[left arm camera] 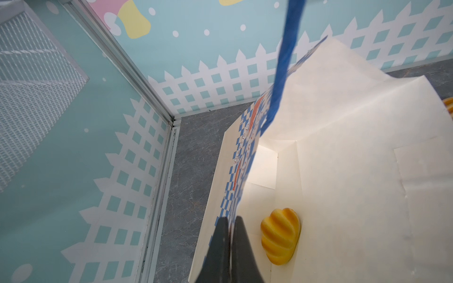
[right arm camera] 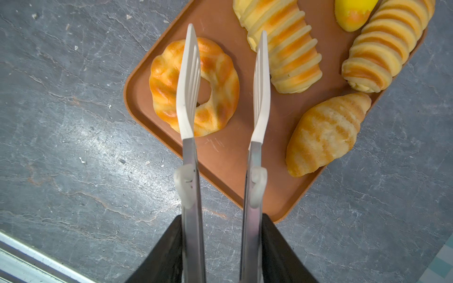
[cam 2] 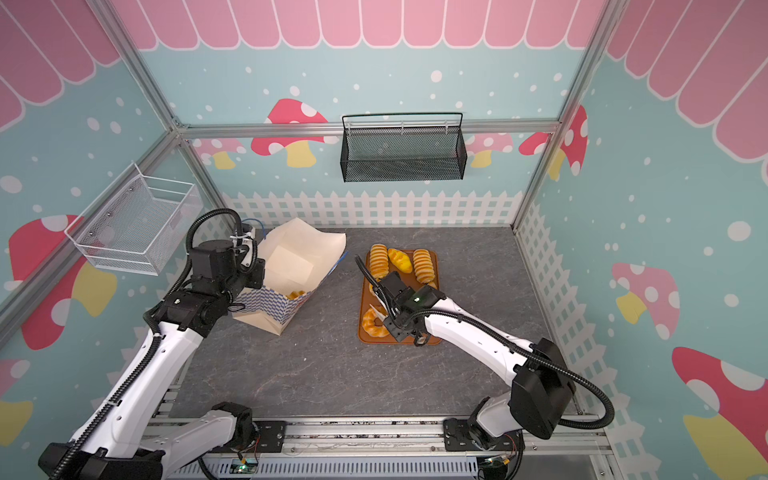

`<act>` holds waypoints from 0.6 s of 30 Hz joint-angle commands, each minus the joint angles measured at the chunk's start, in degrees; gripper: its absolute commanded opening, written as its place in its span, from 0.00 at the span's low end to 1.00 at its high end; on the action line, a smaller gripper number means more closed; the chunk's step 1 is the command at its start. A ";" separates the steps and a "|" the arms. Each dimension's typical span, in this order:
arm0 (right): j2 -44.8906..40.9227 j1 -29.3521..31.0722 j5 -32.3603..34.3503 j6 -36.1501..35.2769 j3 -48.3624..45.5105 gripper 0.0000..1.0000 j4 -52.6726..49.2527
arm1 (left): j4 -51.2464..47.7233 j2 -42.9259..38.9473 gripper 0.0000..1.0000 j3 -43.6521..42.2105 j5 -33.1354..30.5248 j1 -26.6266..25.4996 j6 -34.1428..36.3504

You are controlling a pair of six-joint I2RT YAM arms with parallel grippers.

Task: Take the fake bread out of the paper bag
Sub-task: 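Open the tongs to release the ring bread onto the tray and lift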

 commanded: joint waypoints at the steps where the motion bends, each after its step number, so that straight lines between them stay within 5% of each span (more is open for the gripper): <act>1: -1.54 -0.12 1.38 0.10 3.13 0.49 -1.37 | 0.03 -0.39 0.00 -0.33 0.72 0.23 0.78; 18: -3.35 -0.11 7.98 -6.05 13.25 0.50 -1.67 | 2.61 -2.02 0.00 -0.61 2.36 0.15 10.38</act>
